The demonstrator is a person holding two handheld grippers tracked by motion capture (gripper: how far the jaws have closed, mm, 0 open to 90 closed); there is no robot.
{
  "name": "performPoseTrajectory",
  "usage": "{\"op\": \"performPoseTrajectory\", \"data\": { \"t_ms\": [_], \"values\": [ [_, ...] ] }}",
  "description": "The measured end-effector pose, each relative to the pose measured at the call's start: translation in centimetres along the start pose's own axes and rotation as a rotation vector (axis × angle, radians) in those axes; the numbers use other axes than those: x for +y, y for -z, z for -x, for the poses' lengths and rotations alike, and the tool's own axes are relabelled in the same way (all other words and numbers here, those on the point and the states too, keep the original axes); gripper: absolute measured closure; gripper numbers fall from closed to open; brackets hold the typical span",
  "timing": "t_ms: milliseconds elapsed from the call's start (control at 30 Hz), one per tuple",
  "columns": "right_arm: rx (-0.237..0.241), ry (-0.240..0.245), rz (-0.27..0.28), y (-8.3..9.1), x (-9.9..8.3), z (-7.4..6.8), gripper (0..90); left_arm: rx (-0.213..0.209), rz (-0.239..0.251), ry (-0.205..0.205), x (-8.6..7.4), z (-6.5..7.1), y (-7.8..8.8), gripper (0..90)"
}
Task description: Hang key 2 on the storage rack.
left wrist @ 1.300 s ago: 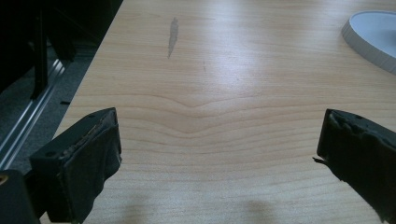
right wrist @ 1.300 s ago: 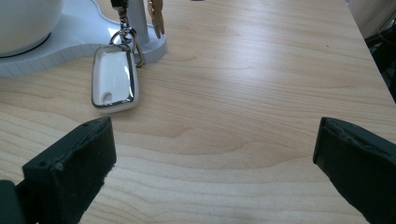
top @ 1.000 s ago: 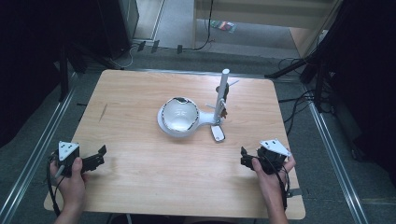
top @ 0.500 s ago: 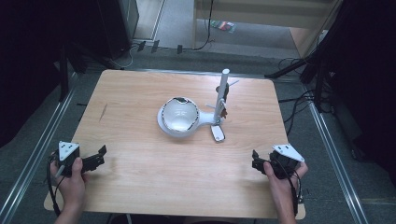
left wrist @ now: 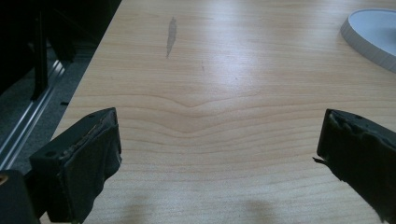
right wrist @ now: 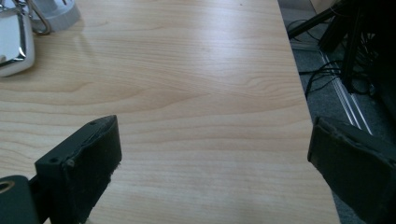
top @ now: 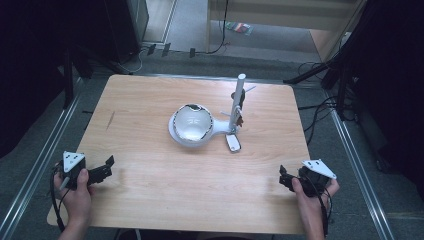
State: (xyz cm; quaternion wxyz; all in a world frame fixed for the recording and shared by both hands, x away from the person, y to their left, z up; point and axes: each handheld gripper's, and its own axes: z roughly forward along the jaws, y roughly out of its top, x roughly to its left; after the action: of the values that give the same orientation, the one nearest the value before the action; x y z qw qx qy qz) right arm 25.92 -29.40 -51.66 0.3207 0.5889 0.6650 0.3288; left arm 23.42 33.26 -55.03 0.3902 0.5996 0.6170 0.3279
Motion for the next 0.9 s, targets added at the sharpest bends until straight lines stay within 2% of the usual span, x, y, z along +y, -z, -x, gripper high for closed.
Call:
{"op": "performPoseTrajectory", "data": {
  "t_ms": [300,900],
  "values": [
    [-0.014,-0.018,-0.021,0.4,-1.0,1.6,5.0,0.004,0.0,-0.001,0.0,0.0,0.0,0.0],
    [-0.026,-0.031,-0.041,0.7,-3.4,3.5,5.2,0.009,0.0,-0.008,0.0,0.1,0.0,0.0]
  ]
}}
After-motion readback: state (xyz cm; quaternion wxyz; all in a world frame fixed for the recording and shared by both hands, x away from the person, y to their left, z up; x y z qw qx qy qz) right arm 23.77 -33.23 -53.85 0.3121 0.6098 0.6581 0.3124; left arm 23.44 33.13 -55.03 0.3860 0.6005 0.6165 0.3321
